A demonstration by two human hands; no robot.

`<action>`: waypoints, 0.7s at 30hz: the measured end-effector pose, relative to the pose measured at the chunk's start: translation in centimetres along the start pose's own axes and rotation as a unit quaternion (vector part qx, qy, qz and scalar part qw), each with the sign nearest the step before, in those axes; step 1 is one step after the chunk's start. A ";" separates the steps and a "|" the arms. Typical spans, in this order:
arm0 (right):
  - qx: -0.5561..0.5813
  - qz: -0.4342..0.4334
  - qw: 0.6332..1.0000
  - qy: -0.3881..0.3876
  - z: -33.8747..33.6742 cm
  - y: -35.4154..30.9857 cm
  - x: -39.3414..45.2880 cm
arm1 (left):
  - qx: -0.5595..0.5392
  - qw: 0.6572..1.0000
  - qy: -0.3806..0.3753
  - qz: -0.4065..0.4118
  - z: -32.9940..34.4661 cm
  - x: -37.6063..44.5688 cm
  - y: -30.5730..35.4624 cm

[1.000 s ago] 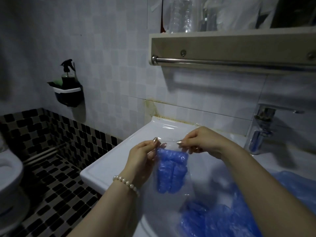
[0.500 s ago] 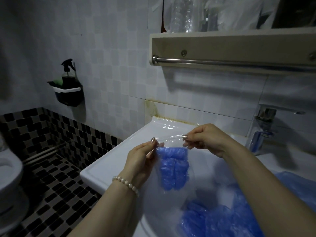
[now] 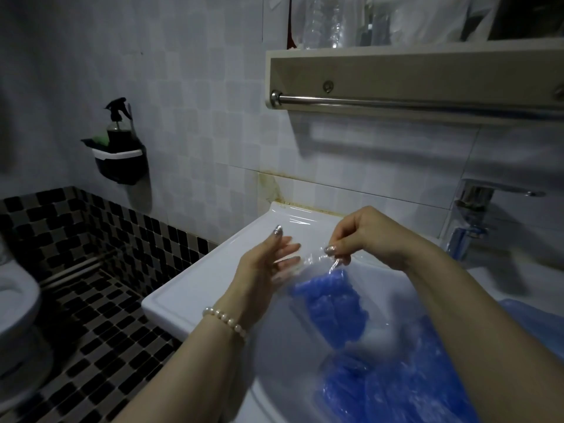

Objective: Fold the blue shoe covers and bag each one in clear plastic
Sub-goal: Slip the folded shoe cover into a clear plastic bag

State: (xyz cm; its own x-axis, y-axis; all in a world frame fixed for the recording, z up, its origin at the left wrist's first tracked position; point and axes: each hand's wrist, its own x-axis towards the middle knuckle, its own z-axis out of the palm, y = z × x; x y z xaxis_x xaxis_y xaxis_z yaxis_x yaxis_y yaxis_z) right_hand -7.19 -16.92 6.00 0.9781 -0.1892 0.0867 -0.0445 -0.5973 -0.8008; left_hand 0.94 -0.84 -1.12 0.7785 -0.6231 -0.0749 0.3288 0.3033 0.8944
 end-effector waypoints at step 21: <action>-0.108 0.030 0.983 -0.143 1.2 1.0 0.2 | 0.286 0.949 -0.100 0.090 0.3 0.1 -1.5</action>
State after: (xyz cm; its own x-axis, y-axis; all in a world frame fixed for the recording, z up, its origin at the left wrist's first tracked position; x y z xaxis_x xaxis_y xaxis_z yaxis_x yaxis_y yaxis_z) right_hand -6.76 -16.66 4.48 0.9880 -0.0206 -0.1532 -0.1167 -0.7495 -0.6516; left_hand 0.36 -1.58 -2.33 0.6581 -0.7406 0.1361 -0.1891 0.0124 0.9819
